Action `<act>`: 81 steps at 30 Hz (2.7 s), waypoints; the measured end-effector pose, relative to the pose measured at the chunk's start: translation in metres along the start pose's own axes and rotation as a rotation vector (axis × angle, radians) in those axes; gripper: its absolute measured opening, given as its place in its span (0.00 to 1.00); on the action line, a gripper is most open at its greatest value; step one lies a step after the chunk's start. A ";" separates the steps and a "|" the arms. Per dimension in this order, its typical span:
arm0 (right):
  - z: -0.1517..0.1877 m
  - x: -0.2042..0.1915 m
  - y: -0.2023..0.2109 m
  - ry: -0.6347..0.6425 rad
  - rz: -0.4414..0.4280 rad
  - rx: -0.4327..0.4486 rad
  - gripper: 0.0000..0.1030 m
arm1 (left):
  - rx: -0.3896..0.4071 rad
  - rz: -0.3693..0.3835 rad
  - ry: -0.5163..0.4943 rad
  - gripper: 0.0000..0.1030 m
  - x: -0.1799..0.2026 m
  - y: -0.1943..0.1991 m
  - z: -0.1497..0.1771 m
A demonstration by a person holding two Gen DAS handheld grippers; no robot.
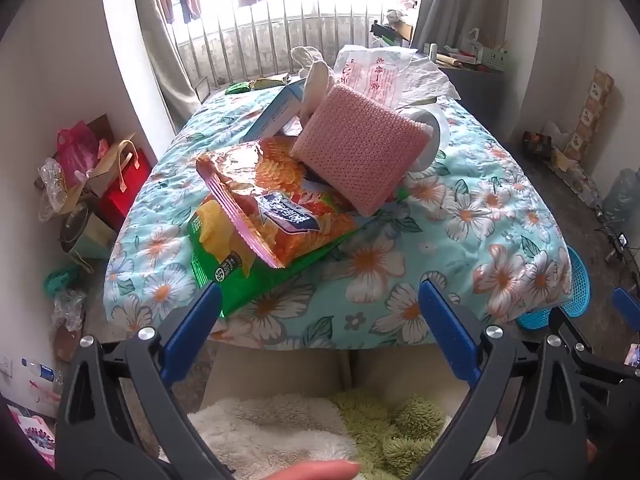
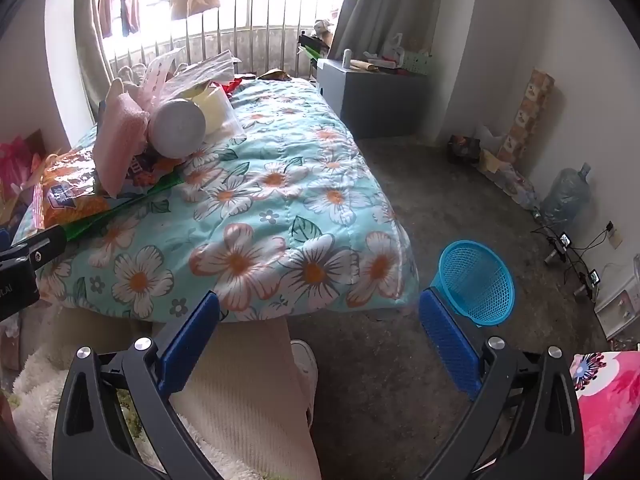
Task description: Collect trash
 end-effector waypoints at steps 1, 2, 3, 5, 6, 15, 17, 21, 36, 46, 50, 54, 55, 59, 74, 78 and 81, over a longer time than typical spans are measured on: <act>0.000 0.000 0.000 0.001 0.001 -0.001 0.94 | 0.000 0.002 0.002 0.91 0.000 0.000 0.000; 0.000 0.000 0.000 0.002 0.001 -0.002 0.94 | -0.001 0.001 0.002 0.91 0.000 0.000 0.000; 0.000 0.000 0.000 0.002 0.000 -0.002 0.94 | -0.002 0.002 0.002 0.91 0.000 0.000 0.001; -0.001 -0.001 0.000 0.005 0.000 -0.001 0.94 | -0.002 0.001 0.002 0.91 0.000 0.002 0.001; -0.001 -0.001 0.000 0.007 0.001 -0.002 0.94 | -0.003 0.002 0.001 0.91 0.000 0.003 0.001; -0.002 -0.001 0.000 0.001 0.001 0.004 0.94 | -0.015 0.003 0.003 0.91 -0.001 -0.002 0.002; -0.001 -0.001 0.000 0.001 0.000 0.005 0.94 | -0.016 0.002 0.003 0.91 -0.001 -0.002 0.003; -0.001 0.002 0.002 0.002 0.002 0.003 0.94 | -0.019 0.005 0.003 0.91 -0.002 -0.003 0.002; -0.001 0.001 0.003 0.002 0.002 0.003 0.94 | -0.024 0.006 0.008 0.91 -0.001 -0.006 0.005; 0.001 0.000 0.002 0.003 0.007 0.007 0.94 | -0.026 0.007 0.008 0.91 -0.002 -0.006 0.006; 0.001 0.000 0.001 0.004 0.009 0.007 0.94 | -0.026 0.007 0.007 0.91 -0.002 -0.007 0.007; 0.001 0.000 0.001 0.002 0.008 0.006 0.94 | -0.026 0.008 0.006 0.91 -0.002 -0.007 0.007; 0.001 0.000 0.001 0.003 0.008 0.006 0.94 | -0.027 0.007 0.007 0.91 -0.002 -0.007 0.007; 0.001 0.000 0.001 0.004 0.009 0.007 0.94 | -0.027 0.008 0.007 0.91 -0.002 -0.006 0.006; 0.001 0.000 0.001 0.003 0.007 0.006 0.94 | -0.029 0.008 0.008 0.91 -0.002 -0.007 0.007; 0.001 0.000 0.001 0.002 0.008 0.006 0.94 | -0.028 0.008 0.008 0.91 -0.002 -0.007 0.007; 0.002 0.001 0.001 0.003 0.007 0.006 0.94 | -0.030 0.009 0.007 0.91 -0.002 -0.007 0.006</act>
Point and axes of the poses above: each gripper's, at about its wrist camera, not at the fingertips, and y roughly against the way its jaws point, x to its right, z to its underside, the point moved 7 cm from there along -y, roughly the way its jaws point, and after that the axes turned 4 degrees about -z, right-handed, at the moved point
